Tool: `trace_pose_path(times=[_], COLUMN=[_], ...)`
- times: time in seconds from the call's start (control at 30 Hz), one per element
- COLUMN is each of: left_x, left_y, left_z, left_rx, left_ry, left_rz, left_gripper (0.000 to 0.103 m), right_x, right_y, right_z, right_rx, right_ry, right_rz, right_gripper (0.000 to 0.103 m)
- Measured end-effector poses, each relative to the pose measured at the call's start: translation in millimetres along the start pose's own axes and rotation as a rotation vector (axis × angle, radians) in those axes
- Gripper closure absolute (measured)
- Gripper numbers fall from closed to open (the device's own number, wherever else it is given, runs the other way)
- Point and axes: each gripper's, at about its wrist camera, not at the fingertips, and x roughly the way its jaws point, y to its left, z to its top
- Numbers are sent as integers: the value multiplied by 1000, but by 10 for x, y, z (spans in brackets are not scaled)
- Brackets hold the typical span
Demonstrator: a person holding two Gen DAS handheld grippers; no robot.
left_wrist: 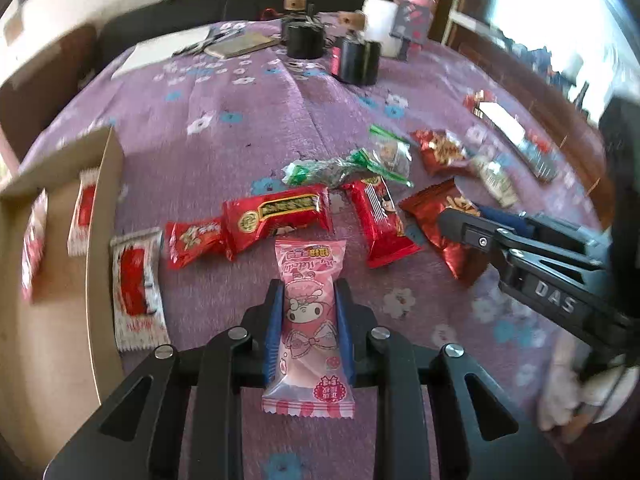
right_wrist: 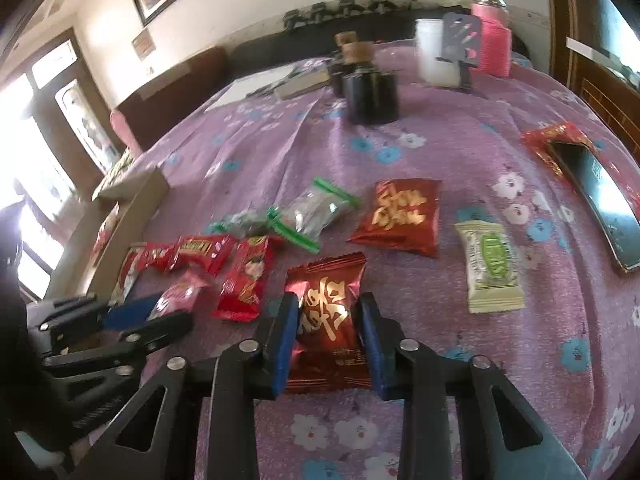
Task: Organize snacks
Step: 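Carry both bags over the box and release them inside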
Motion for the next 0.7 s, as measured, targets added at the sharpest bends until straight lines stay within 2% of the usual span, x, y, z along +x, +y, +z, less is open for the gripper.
trace_pose_path(times=[0.27,0.43,0.57,0.7], left_x=[-403,-744,-973,-1131], left_y=[227,454,752,1167], left_z=[-115,-196,-243,-250], left_rx=[-122,-179,-227,-265], left_ry=[-61,-114,-139,-166], left_rz=[-134,-179,-173,-89], left_gripper=[82,82,82,81], right_x=[-105,-215,-335,-480], right_y=[-116,-98,-57,130], right_z=[26,17,11,40], right_rx=[71,82,97,75], right_ry=[-62,-105,-114,-110], right_rz=[5,34,43,90], right_gripper=[75,75,75,76])
